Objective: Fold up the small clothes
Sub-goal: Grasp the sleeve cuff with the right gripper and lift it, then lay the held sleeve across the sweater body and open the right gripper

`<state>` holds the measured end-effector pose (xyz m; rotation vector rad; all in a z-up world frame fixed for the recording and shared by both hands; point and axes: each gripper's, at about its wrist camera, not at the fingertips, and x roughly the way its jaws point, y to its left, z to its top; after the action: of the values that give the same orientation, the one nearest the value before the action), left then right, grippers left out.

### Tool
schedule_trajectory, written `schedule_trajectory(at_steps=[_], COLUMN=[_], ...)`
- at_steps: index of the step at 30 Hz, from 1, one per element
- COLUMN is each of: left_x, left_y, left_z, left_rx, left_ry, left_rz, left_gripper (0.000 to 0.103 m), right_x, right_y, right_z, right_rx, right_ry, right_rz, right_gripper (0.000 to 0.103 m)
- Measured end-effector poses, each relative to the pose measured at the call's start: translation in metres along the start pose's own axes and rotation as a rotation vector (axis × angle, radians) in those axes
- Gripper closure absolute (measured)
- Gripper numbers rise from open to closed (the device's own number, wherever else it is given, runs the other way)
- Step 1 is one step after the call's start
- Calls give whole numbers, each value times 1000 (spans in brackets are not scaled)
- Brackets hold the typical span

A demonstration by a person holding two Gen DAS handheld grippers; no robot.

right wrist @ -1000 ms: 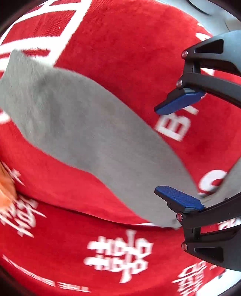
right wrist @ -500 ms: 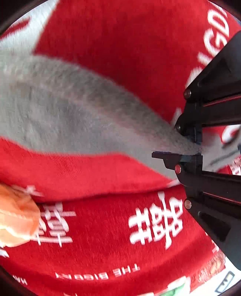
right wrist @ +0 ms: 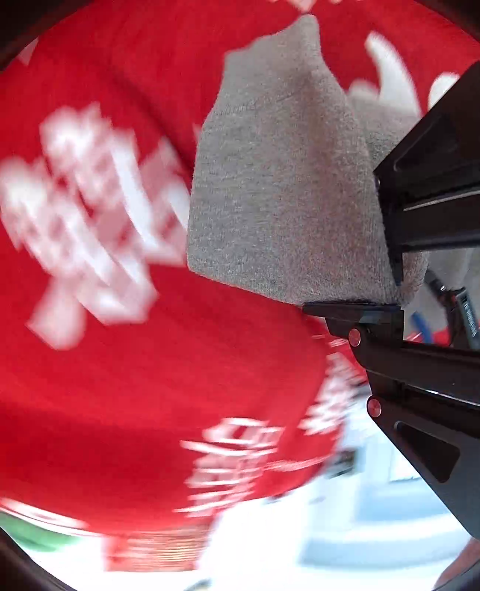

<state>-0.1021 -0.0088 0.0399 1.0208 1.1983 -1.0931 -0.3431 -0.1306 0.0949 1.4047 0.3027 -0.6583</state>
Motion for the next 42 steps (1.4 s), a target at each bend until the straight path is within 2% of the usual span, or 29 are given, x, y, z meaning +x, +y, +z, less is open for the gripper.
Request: schedule_trajectory(at_steps=[3, 6, 7, 8, 9, 10, 15, 18, 19, 21, 23, 25, 27, 29, 32, 34, 36, 37, 38, 39, 40, 42], left_x=[1, 3, 5, 7, 8, 10, 14, 13, 13, 12, 10, 11, 13, 13, 9, 7, 8, 8, 9, 9, 10, 9], left_y=[24, 51, 59, 68, 71, 74, 93, 103, 105, 108, 112, 117, 127, 137, 151, 160, 171, 174, 179, 181, 184, 185], left_z=[3, 1, -2, -5, -6, -7, -9, -10, -11, -12, -15, -16, -18, -20, -23, -23, -23, -23, -23, -22, -22, -21], left_rx=[-43, -86, -100, -113, -120, -129, -165, -183, -185, -180, -184, -196, -215, -246, -283, -300, -322, -329, -339, -342, -346, -346], left_ry=[-6, -12, -14, -16, -18, -20, -24, -23, -27, -32, -35, -32, -30, -30, -54, -64, -64, -63, -62, -61, -61, -64], left_rz=[16, 37, 42, 43, 43, 40, 22, 9, 16, 28, 19, 6, -13, -43, -48, -43, -43, -42, -45, -47, -53, -63], left_gripper=[0, 0, 0, 0, 0, 0, 0, 0, 0, 0, 0, 0, 0, 0, 0, 0, 0, 0, 0, 0, 0, 0], right_x=[60, 109, 120, 125, 123, 117, 84, 77, 75, 68, 70, 72, 84, 106, 141, 170, 192, 200, 204, 199, 194, 183], right_y=[18, 10, 4, -1, -5, -6, -18, -23, -26, -34, -32, -18, 13, 54, 93, 106, 106, 104, 102, 96, 96, 97], right_z=[-18, -39, -45, -50, -52, -56, -57, -45, -43, -38, -32, -26, -23, -31, -58, -83, -105, -115, -123, -130, -136, -142], right_rx=[-47, -32, -15, 12, 29, 59, 173, 267, 299, 345, 352, 297, 144, -79, -318, -444, -511, -537, -555, -564, -574, -611], right_ry=[126, 241, 273, 287, 280, 248, 109, 32, 16, -14, -28, -36, -6, 75, 218, 330, 425, 461, 483, 497, 501, 497], right_rz=[-50, -184, -226, -255, -249, -211, -228, -240, -238, -223, -227, -230, -229, -236, -270, -319, -381, -427, -449, -454, -433, -428], right_gripper=[94, 87, 76, 50, 40, 35, 35, 35, 36, 46, 97, 97, 97, 97, 97, 93, 92, 85, 66, 54, 36, 32])
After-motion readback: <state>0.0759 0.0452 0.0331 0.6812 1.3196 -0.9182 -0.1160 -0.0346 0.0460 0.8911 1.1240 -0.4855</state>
